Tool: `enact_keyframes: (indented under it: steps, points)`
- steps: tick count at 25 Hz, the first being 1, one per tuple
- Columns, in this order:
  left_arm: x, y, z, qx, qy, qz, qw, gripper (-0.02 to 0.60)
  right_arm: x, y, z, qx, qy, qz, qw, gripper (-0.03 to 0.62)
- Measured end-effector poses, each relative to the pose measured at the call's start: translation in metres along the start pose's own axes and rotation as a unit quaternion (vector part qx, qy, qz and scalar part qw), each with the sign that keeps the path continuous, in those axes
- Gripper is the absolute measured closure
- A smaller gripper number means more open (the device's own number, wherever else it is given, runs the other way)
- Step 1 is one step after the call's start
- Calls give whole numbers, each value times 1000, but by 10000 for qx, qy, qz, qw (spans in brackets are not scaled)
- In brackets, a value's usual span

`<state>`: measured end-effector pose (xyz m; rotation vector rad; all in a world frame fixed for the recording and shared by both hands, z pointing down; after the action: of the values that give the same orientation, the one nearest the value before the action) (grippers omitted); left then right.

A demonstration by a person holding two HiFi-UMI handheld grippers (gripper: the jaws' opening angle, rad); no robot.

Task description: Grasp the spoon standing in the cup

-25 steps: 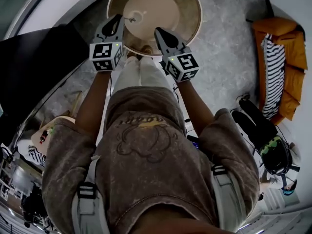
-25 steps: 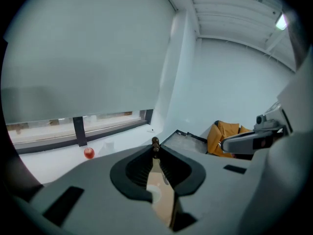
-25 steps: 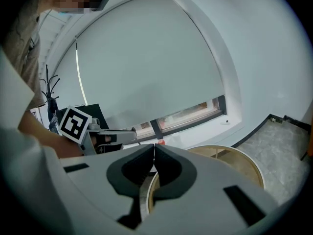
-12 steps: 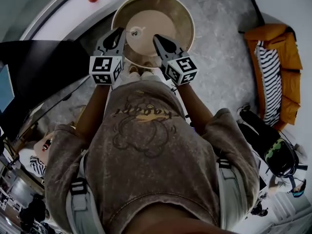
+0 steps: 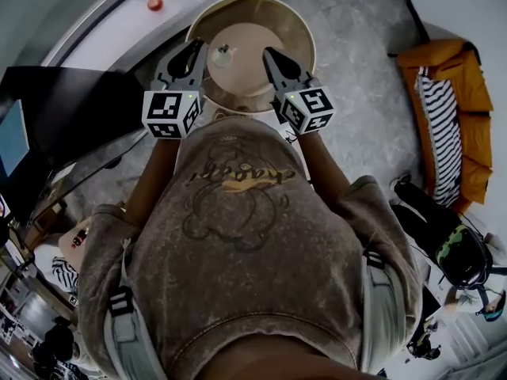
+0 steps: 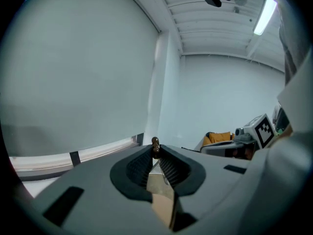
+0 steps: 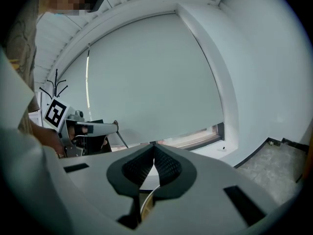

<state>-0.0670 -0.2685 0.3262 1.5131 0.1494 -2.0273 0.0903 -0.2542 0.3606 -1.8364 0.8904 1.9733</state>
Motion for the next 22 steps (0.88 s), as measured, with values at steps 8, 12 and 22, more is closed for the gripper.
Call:
enact_keyframes:
  steps: [8, 12, 22]
  points:
    - [22, -1, -4, -15, 92, -456, 9989, 526, 17, 8, -3, 57, -265, -143, 9995, 576]
    - [26, 0, -5, 2, 68, -506, 9987, 526, 23, 10, -5, 64, -312, -134, 9994, 576]
    - [21, -2, 1, 111, -101, -518, 9985, 526, 25, 15, -8, 109, -381, -144, 9991, 576]
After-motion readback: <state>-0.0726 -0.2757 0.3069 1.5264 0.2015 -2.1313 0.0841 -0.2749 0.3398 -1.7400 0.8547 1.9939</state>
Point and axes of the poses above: the fingertips, and each gripper's own axes: y forward along the fingers, z to its left, x out of its top, the point moved 2 cm from there along -y, backward along the fingers, and after that the axes turned 14 degrees about -y, right-handed, at the moved point
